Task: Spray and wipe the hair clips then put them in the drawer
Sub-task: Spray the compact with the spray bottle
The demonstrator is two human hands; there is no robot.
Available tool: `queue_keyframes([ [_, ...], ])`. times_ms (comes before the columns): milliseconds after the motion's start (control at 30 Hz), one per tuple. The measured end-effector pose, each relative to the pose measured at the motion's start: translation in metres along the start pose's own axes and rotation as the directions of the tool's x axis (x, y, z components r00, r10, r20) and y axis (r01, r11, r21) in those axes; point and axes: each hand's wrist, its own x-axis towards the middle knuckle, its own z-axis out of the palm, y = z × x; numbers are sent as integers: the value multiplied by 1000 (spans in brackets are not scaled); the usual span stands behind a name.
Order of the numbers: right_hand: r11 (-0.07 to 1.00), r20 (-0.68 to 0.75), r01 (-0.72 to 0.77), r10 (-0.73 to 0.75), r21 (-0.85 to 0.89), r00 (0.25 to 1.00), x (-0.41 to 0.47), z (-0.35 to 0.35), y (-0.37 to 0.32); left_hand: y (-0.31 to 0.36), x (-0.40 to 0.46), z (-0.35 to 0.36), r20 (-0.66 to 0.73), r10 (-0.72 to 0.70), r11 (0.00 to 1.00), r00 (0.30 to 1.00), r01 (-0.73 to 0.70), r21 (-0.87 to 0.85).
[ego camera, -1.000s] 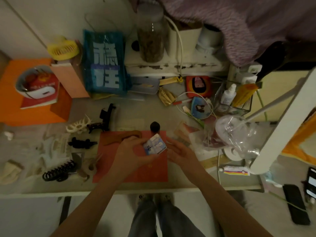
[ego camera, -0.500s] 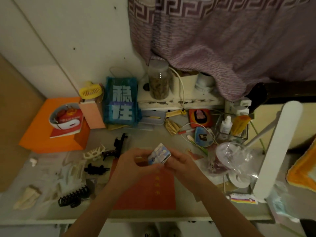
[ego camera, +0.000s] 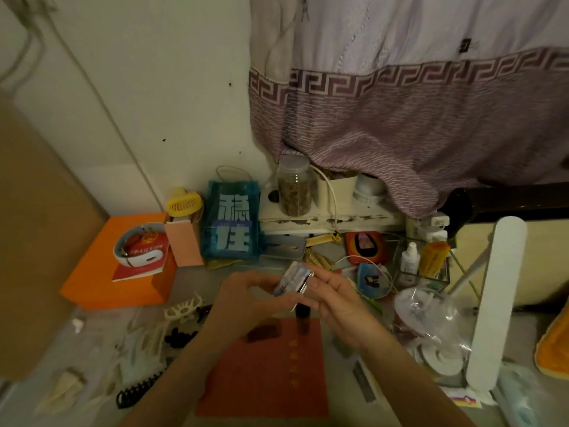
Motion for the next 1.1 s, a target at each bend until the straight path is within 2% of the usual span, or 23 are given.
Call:
queue_keyframes([
  [133, 996, -38, 15, -18, -88, 999, 1, 3, -8, 13, -3, -8, 12, 17, 997, 1000, -16, -71],
  [267, 985, -59, 0, -10, -170, 998, 1, 6, -18, 18, 0, -12, 45, 42, 999, 998, -40, -34],
  [433, 991, -79, -104, 97, -90, 992, 3, 11, -32, 25, 4, -25, 139, 124, 992, 983, -121, -35],
  [567, 963, -145, -264, 255, -47, 956, 4, 15, -38, 27, 10, -39, 233, 346, 936, 909, -352, -16],
  [767, 890, -94, -456, 454, -4, 886, 4, 17, -36, 29, 23, -41, 314, 547, 794, 776, -600, 100],
  [867, 880, -106, -476, 473, -1, 875, 7, 17, -34, 25, 26, -42, 337, 583, 748, 739, -651, 133],
  [1100, 870, -96, -493, 490, -5, 867, 11, 10, -29, 20, 25, -49, 331, 618, 698, 713, -691, 186],
])
